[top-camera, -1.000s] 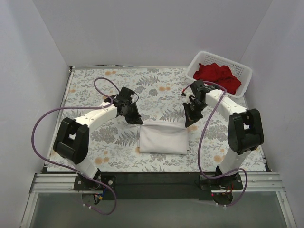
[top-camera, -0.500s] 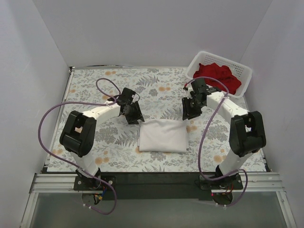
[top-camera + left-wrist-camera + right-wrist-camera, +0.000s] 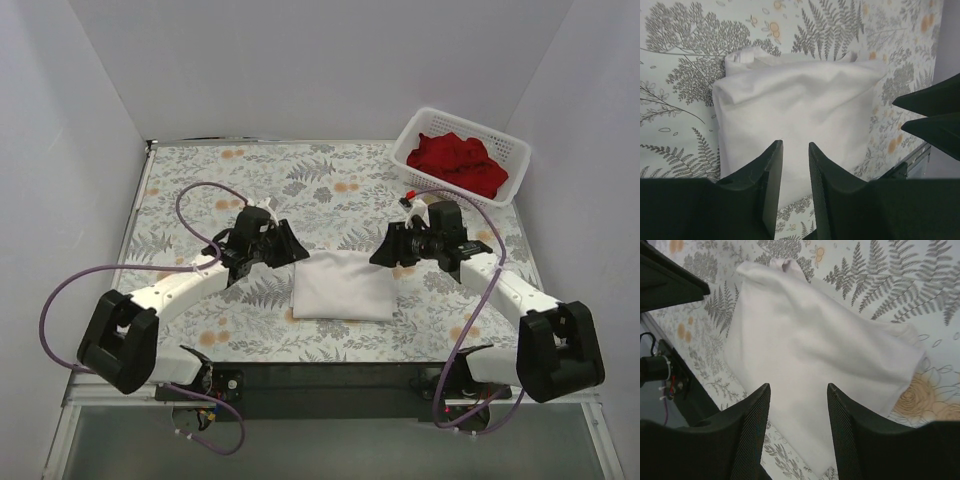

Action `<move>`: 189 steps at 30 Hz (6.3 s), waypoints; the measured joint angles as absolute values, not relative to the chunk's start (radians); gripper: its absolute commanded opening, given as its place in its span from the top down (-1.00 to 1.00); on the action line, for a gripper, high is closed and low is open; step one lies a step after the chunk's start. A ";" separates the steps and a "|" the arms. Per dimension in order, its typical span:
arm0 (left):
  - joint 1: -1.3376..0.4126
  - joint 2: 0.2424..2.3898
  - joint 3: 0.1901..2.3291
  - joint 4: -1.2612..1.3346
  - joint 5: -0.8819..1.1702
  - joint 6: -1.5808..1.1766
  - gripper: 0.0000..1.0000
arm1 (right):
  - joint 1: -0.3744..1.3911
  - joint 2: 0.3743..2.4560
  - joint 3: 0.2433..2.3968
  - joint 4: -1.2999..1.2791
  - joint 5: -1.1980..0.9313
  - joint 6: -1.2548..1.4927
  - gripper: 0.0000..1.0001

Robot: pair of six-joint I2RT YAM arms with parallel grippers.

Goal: Fold and stack the t-shirts
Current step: Fold the tshirt, then neatly place the folded tshirt to the corner

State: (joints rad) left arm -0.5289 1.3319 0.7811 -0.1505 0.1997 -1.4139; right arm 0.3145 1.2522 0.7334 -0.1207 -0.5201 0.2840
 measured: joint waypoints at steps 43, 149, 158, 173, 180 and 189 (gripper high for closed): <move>-0.440 1.707 0.740 0.447 0.241 -1.594 0.68 | 0.126 1.661 0.694 0.733 -0.908 0.690 0.05; -0.511 0.912 0.701 -0.157 -0.482 -1.088 -0.22 | 0.327 1.505 0.776 -0.314 -0.255 0.312 0.03; -0.511 0.871 0.700 -0.157 -0.517 -1.079 -0.21 | 0.380 1.555 0.843 -0.400 -0.113 0.309 0.97; -0.547 0.759 0.654 -0.127 -0.593 -1.039 -0.21 | 0.227 1.628 0.947 -0.560 0.591 0.191 0.97; -0.570 0.737 0.641 -0.107 -0.635 -1.019 -0.21 | 0.120 1.628 0.960 -0.540 0.804 0.118 0.97; -0.580 0.727 0.628 -0.082 -0.647 -1.002 -0.21 | -0.037 1.669 1.026 -0.426 0.863 0.028 0.97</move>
State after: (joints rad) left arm -0.5800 0.7273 0.6281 -0.0818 -0.6472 -1.0023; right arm -0.0368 1.6688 1.0264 -0.4263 0.8631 0.0284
